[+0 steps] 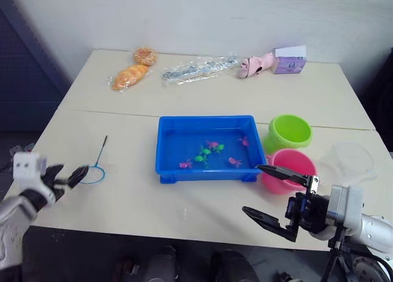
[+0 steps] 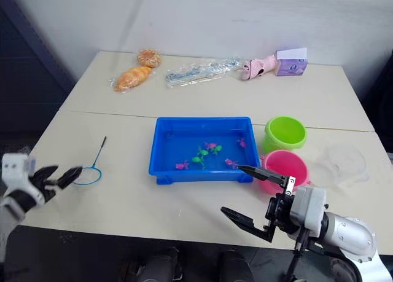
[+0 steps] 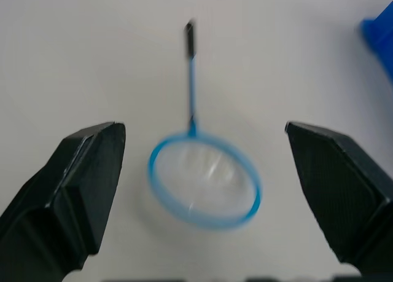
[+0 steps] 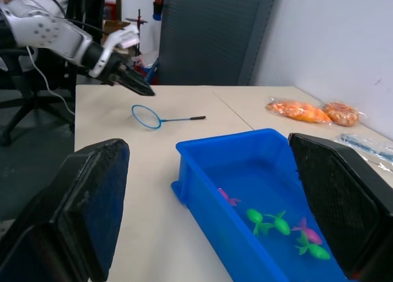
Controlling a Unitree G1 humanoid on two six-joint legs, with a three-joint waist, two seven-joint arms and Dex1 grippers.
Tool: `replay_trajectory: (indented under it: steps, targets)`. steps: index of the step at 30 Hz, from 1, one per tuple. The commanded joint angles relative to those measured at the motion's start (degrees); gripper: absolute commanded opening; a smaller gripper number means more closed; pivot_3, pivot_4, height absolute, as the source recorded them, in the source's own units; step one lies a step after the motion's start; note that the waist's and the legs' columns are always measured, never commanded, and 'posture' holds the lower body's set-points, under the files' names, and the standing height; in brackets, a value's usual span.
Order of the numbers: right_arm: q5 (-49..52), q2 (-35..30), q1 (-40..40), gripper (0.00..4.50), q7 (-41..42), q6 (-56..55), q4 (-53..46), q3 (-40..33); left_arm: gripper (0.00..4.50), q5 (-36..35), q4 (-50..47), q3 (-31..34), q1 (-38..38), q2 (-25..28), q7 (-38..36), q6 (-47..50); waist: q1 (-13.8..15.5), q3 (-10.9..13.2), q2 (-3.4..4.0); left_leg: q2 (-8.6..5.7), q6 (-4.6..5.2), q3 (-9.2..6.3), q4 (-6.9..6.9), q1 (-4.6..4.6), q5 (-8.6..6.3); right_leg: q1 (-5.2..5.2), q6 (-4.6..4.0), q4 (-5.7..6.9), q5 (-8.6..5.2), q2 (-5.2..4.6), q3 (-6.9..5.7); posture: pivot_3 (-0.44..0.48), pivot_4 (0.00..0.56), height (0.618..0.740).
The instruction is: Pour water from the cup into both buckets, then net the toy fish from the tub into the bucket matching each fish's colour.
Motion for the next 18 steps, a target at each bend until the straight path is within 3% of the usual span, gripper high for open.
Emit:
replay_trajectory:
  steps: [1,7,14,18]
  targets:
    - [0.5,-0.5,-0.4,4.4,-1.3,-0.1,-1.0,-0.9,4.5,6.3,6.0,-8.1,-9.0,2.7,4.6,4.1,-0.3,0.0,0.01,0.0,-0.06,0.02,0.0,0.01,0.02,0.0,0.01,0.04,0.0,0.02,0.0,0.0,0.15,0.74]
    - [-1.5,-0.2,0.1,4.4,-4.3,0.4,-2.1,-0.7,4.5,14.8,25.1,-18.4,-22.7,0.9,6.6,0.5,-0.2,0.0,-0.01,-0.03,-0.27,0.11,0.18,0.05,0.15,-0.1,0.03,0.72,0.0,0.06,-0.03,0.0,0.15,0.74]
    - [-3.0,-0.3,1.8,4.4,-5.8,-0.5,-3.0,-1.0,4.5,18.0,39.3,-22.3,-30.1,-1.4,4.5,0.0,0.1,0.1,-0.19,-0.01,-0.24,0.08,0.78,-0.02,0.08,-0.08,0.04,0.87,0.0,0.04,-0.03,0.0,0.15,0.74]
    - [-3.7,0.0,3.5,4.5,-6.2,-1.8,-3.1,-1.7,3.16,19.4,42.0,-23.5,-28.6,-0.7,3.0,1.6,0.0,0.1,-0.12,-0.01,-0.25,0.09,0.81,0.07,0.08,-0.03,0.04,0.95,0.0,0.03,0.0,0.0,0.15,0.74]
